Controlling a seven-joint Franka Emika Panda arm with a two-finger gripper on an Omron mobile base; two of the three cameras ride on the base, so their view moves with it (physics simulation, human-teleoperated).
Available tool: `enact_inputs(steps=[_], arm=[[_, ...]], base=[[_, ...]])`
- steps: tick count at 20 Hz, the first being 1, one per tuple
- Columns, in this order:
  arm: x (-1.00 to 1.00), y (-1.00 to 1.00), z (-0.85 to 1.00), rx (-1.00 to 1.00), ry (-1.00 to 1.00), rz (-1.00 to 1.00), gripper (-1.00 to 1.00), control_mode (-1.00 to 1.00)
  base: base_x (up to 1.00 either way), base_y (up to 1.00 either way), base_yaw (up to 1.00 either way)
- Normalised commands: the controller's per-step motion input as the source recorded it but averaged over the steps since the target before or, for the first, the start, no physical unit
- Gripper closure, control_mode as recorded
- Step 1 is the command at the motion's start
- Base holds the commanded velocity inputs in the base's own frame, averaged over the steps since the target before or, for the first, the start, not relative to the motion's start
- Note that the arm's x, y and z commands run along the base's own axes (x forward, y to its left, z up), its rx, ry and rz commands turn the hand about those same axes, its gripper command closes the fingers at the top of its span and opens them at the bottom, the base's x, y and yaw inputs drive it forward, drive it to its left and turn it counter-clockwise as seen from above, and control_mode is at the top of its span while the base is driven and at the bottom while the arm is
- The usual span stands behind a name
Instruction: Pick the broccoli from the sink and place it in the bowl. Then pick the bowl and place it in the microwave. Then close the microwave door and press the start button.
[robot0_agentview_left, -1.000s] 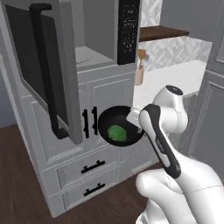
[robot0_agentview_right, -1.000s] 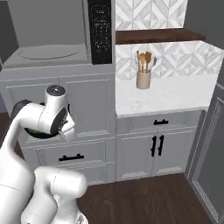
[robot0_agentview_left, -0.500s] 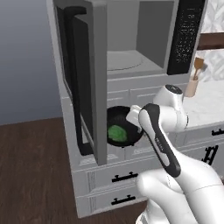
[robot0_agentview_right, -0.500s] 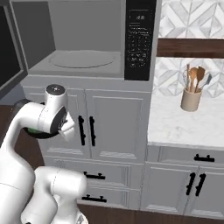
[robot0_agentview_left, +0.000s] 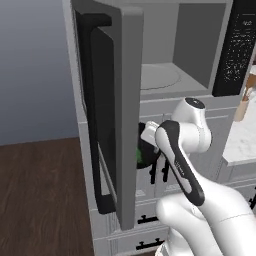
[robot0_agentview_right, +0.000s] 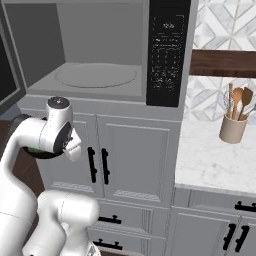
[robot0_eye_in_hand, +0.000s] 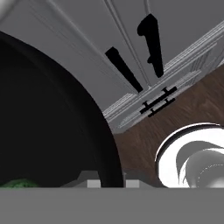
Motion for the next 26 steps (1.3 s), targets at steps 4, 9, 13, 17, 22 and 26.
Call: enact_inputs(steps=[4,9,13,17,22,26], arm=[[0.0,0.0,0.0,0.0,0.0,0.0,1.0,1.0],[0.0,0.0,0.0,0.0,0.0,0.0,1.0,1.0],[0.0,0.0,0.0,0.0,0.0,0.0,1.0,1.0],[0.0,0.0,0.0,0.0,0.0,0.0,1.0,1.0],[0.0,0.0,0.0,0.0,0.0,0.0,1.0,1.0],[-0.8,-0.1,0.24,0.14,-0.08,0.0,1.0,-1.0]], base=[[0.5,0.0,0.0],[0.24,-0.01,0.0],[-0.04,-0.02,0.0],[0.0,0.0,0.0],[-0.05,-0.01,0.0],[0.0,0.0,0.0]])
